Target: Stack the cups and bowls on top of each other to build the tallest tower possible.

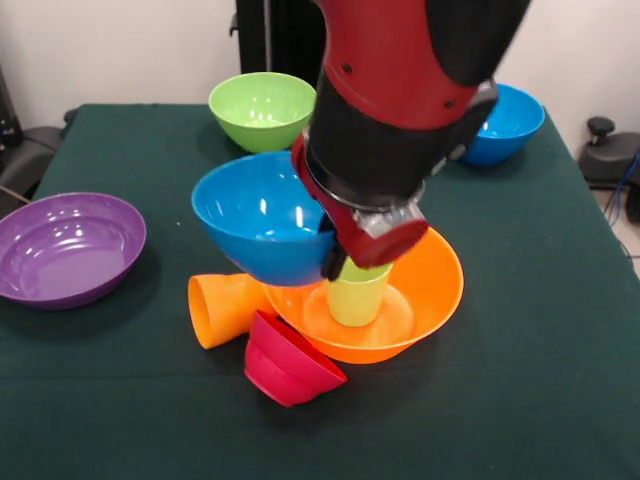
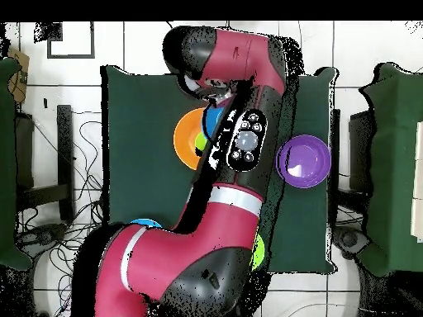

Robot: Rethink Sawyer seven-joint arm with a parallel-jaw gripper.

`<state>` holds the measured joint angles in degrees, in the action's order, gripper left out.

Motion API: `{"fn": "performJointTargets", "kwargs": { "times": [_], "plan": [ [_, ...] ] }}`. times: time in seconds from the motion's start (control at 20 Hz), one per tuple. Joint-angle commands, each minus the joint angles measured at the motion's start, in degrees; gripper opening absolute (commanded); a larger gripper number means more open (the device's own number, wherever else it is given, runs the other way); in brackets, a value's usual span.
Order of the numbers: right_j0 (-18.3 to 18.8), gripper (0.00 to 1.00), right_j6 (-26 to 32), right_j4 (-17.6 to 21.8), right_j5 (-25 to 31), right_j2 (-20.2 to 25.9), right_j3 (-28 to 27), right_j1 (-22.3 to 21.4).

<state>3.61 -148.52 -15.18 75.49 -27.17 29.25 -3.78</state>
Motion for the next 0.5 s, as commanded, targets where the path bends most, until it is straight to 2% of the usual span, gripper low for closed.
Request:
{"fn": "performJointTargets", "kwargs": {
  "times": [0.05, 0.5],
  "plan": [
    [0.0, 0.00, -16.1, -3.7, 6.9, 0.9, -7.9, 6.1],
    [-1.6, 0.00, -17.2, -5.7, 5.7, 0.2, -3.4, 4.5]
  ]
}}
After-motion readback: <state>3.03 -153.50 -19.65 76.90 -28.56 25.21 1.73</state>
